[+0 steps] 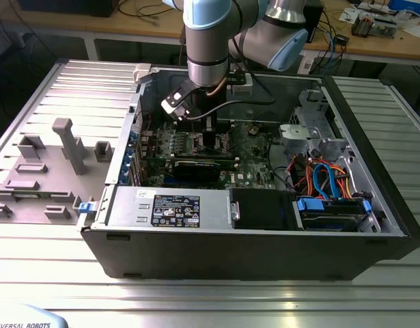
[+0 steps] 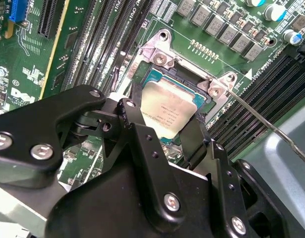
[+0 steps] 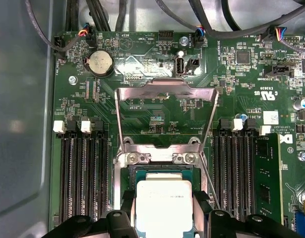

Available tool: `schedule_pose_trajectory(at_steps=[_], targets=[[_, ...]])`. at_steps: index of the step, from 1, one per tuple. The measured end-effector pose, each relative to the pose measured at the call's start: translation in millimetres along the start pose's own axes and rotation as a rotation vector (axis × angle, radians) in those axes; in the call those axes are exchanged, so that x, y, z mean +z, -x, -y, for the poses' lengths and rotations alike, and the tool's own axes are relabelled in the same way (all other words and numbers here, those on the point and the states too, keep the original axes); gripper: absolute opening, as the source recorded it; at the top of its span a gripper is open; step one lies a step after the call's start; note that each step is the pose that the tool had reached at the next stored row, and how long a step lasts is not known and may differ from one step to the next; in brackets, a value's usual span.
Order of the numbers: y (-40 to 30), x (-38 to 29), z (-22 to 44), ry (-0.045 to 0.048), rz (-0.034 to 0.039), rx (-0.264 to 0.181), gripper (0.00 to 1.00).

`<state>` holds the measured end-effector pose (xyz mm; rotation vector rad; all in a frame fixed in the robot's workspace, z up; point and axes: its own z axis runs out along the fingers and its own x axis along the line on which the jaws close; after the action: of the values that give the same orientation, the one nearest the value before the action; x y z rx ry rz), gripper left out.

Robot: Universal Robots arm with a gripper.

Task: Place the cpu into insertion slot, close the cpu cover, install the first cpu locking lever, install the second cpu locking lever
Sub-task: 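Place the cpu into insertion slot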

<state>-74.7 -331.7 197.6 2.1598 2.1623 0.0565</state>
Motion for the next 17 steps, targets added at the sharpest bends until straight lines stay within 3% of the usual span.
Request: schedule_pose_trajectory(at_steps=[11,13,14,17], targets=[[-0.2,1.4,0.0,0.0003,0.0000,0.000,0.54],[-0.3,1.8,-0.6,0.0008,-0.0012,0.000,0.55],[-0.4,1.8,-0.7,0.0007,-0.0010,0.000,0.62],[-1.6,1.6,-1.5,0.0003,-0.0003,0.000,0.62]])
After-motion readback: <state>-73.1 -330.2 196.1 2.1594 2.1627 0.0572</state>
